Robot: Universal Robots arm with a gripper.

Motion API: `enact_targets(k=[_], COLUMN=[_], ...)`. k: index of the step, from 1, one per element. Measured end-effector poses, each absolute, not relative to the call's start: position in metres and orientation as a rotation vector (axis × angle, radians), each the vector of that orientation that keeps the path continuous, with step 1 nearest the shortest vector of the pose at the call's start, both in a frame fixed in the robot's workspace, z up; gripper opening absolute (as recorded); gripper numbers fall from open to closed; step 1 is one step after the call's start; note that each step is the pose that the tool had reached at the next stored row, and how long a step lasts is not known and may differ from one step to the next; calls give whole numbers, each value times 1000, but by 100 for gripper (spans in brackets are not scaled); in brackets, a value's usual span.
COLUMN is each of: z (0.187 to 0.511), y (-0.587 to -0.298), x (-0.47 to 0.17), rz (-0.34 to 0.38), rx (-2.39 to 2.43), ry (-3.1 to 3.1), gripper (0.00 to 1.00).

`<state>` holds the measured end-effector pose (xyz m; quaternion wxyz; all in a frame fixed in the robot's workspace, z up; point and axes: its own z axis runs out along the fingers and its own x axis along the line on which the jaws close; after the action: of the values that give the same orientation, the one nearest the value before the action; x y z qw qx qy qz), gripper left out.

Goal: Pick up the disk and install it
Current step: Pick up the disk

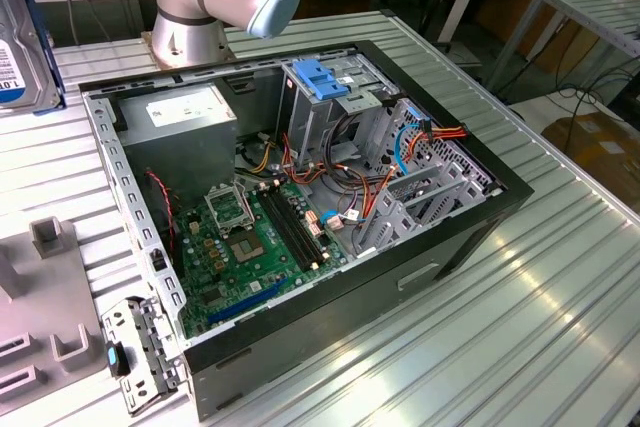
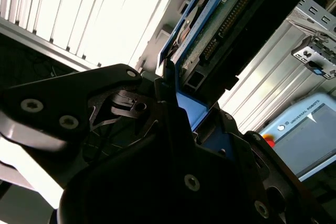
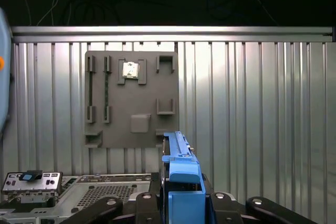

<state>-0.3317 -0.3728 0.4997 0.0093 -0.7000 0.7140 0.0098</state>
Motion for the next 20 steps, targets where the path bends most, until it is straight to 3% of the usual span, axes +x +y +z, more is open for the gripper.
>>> enact_targets(k=[20], z=[500], y=[-373], x=[-320], rz=[31], rx=[-2186], ry=[2230], gripper=[37])
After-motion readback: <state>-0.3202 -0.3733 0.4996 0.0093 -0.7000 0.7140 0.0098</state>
